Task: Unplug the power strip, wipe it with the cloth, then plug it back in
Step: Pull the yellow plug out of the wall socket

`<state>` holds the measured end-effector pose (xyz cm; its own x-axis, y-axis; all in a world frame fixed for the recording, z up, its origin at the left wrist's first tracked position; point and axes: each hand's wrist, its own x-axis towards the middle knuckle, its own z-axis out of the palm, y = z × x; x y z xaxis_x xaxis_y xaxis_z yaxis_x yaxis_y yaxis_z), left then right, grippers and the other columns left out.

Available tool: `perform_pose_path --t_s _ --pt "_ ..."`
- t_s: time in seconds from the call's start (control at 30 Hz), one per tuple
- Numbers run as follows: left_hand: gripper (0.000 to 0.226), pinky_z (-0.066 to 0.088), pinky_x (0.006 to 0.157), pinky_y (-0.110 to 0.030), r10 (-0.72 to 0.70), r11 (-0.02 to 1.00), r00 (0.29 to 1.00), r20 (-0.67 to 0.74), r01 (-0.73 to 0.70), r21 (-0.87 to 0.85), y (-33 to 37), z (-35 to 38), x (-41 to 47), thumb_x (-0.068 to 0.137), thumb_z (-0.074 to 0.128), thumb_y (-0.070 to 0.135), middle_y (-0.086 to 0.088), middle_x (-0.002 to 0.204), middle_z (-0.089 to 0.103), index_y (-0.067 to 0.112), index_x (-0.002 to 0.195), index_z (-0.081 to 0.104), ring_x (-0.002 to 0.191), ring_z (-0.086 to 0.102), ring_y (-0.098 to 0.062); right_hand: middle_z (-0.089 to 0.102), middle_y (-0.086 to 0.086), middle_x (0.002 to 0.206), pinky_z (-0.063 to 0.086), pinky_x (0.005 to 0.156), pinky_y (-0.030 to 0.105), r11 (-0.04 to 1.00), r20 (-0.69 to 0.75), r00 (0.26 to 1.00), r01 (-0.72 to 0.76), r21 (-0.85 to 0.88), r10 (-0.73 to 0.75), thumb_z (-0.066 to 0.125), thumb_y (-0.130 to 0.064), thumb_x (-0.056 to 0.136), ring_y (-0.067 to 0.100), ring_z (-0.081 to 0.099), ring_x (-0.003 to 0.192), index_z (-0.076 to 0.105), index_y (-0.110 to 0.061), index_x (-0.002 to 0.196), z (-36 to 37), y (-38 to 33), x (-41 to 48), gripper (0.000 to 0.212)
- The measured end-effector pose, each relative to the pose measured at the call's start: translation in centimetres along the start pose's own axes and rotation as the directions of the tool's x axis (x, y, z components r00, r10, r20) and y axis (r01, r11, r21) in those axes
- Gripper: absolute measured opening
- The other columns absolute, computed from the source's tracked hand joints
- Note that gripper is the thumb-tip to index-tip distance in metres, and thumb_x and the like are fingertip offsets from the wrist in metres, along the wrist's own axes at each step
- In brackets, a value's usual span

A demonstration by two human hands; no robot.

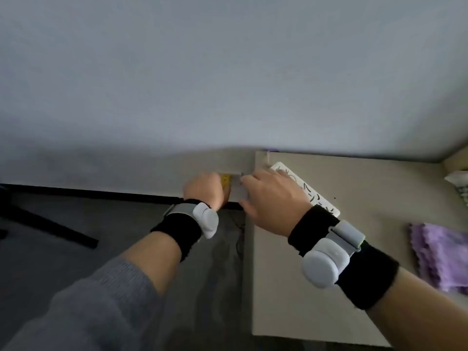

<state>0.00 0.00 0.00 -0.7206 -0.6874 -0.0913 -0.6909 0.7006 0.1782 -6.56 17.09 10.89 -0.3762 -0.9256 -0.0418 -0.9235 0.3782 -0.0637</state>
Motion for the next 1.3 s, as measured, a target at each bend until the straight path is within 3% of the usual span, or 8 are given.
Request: perform_pose_path --t_s 0.1,0.23,0.47,0.57,0.87,0.93,1.07,1.3 --pt "0.034 0.036 0.059 -0.026 -0.015 0.999 0.999 0.036 0.016 -0.027 -0.4 3.7 2.9 0.091 0.05 0.031 -0.005 0.084 0.07 0.016 0.061 0.043 0.058 0.055 -0.026 0.068 0.008 0.108 0.044 0.09 0.042 0.994 -0.096 0.99 0.093 -0.061 -0.098 0.054 -0.038 0.097 0.034 0.065 0.103 0.067 -0.015 0.112 2.8 -0.1 1.6 0.03" --pt "0.019 0.042 0.068 -0.031 -0.015 1.0 0.993 0.115 0.015 0.002 0.1 5.7 4.6 0.089 0.049 0.025 -0.009 0.098 0.075 0.022 0.071 0.054 0.09 0.071 -0.031 0.067 0.009 0.107 0.047 0.086 0.043 0.992 -0.127 0.984 0.123 -0.024 -0.125 0.057 -0.04 0.097 0.035 0.064 0.102 0.065 -0.014 0.107 3.7 -0.7 2.6 0.029" --pt "0.027 0.042 0.067 -0.031 -0.006 0.999 0.987 0.163 0.013 -0.042 -0.6 6.3 6.2 0.091 0.052 0.02 -0.015 0.098 0.074 0.015 0.065 0.051 0.079 0.064 -0.033 0.066 0.01 0.109 0.036 0.076 0.037 0.993 -0.154 0.982 0.116 0.03 -0.11 0.055 -0.035 0.097 0.035 0.064 0.102 0.062 -0.013 0.107 4.5 -0.2 2.9 0.025" --pt "0.028 0.041 0.068 -0.032 -0.022 0.998 0.988 0.156 0.03 -0.055 -0.2 6.6 6.3 0.093 0.052 0.016 -0.017 0.103 0.074 0.016 0.065 0.049 0.094 0.07 -0.034 0.066 0.01 0.107 0.04 0.076 0.037 0.992 -0.158 0.98 0.122 0.02 -0.117 0.054 -0.033 0.096 0.034 0.064 0.101 0.063 -0.013 0.108 4.6 -0.2 2.9 0.025" --pt "0.023 0.046 0.073 -0.033 -0.014 0.996 0.978 0.21 0.031 -0.079 0.2 10.0 2.4 0.097 0.055 0.029 -0.016 0.112 0.074 0.012 0.096 0.07 0.104 0.07 -0.033 0.067 0.01 0.108 0.044 0.074 0.037 0.994 -0.199 0.974 0.112 0.015 -0.107 0.056 -0.036 0.098 0.034 0.065 0.102 0.064 -0.012 0.107 3.9 -0.6 1.6 0.026" --pt "0.03 0.042 0.068 -0.03 -0.063 0.987 0.967 0.248 0.096 -0.126 -0.2 11.7 0.3 0.093 0.06 0.04 -0.015 0.105 0.074 0.012 0.087 0.067 0.094 0.07 -0.033 0.067 0.01 0.107 0.039 0.071 0.035 0.995 -0.2 0.975 0.099 0.016 -0.094 0.056 -0.036 0.098 0.034 0.066 0.101 0.064 -0.012 0.106 3.6 -0.5 1.5 0.027" --pt "0.044 0.037 0.059 -0.028 -0.106 0.967 0.981 0.16 0.14 -0.214 -1.4 9.6 0.4 0.088 0.061 0.05 -0.015 0.083 0.069 0.017 0.062 0.048 0.067 0.055 -0.03 0.068 0.012 0.114 0.054 0.083 0.039 0.999 -0.181 0.983 0.045 0.011 -0.043 0.054 -0.036 0.1 0.035 0.067 0.106 0.066 -0.01 0.113 2.4 0.2 1.5 0.032" --pt "0.035 0.036 0.057 -0.031 0.029 0.925 0.977 -0.209 -0.106 -0.365 -1.5 2.4 0.1 0.082 0.059 0.053 0.0 0.065 0.063 0.018 0.077 0.058 0.065 0.058 -0.03 0.067 0.015 0.126 0.054 0.096 0.043 0.997 -0.168 0.983 -0.062 0.055 0.071 0.056 -0.04 0.101 0.036 0.065 0.118 0.064 -0.006 0.13 1.5 1.6 0.7 0.045"
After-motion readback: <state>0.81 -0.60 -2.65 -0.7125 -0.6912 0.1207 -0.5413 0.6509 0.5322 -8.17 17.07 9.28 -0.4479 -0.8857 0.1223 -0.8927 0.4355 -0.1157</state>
